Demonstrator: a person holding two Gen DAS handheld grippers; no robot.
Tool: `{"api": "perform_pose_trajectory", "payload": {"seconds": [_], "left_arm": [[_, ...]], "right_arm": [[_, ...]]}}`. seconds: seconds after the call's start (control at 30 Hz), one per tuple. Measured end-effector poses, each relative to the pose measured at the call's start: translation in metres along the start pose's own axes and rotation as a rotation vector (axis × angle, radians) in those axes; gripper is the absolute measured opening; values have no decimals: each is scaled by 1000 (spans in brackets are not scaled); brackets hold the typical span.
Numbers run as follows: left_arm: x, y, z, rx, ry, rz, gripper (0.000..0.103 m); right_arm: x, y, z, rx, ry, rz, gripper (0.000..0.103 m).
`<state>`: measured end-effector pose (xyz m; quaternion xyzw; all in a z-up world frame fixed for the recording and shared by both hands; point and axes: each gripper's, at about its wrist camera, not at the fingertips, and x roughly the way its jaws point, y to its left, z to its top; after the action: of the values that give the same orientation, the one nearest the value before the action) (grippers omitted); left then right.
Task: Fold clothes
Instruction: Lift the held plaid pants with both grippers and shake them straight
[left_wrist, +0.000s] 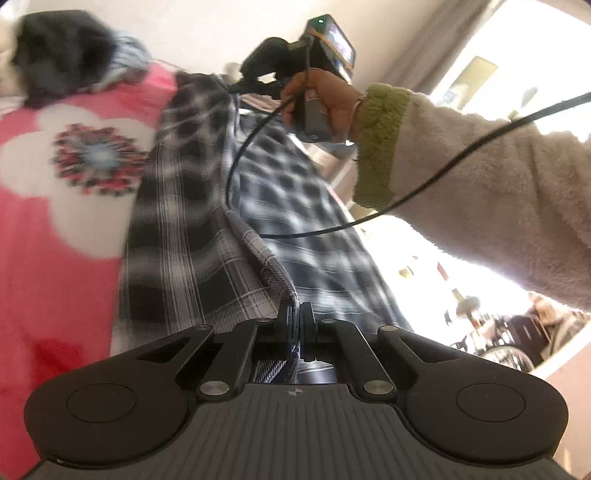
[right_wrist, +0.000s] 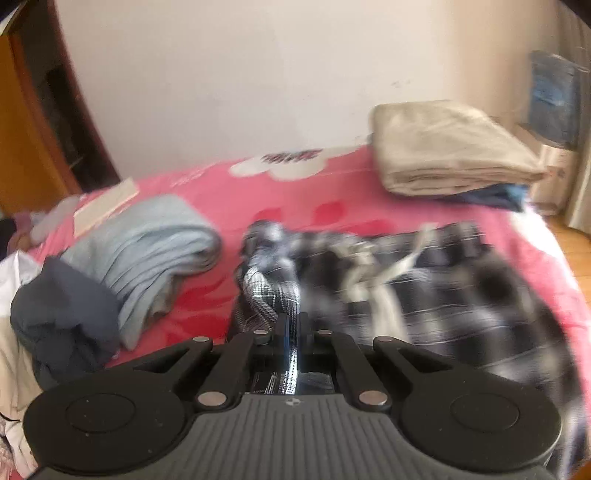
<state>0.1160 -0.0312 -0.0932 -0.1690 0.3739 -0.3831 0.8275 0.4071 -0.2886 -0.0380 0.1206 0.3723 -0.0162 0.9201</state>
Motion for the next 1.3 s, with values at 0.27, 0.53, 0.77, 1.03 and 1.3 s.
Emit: {"api": "perform_pose_trajectory", "payload": {"seconds": [0.27,0.53,0.77,1.03,1.3], "left_arm": [[45,-41,-8,83,94,-90,1],[85,-65,-19,126,179,-109,1],[100,-67,-26,137,204,-91,1],[99,-67,-20,109,172,-84,1],[97,-68,-23,100,171,-92,1]], "right_arm": [[-32,-83,-15,118,-64,-69,3],[-39,-161,-48,259,-84,-166,2],[-39,-206,-62,444,-105,-45,9],[-20,-200,-23,411,-79,39,54],[12,-169,-4,230,-11,-32,55]]}}
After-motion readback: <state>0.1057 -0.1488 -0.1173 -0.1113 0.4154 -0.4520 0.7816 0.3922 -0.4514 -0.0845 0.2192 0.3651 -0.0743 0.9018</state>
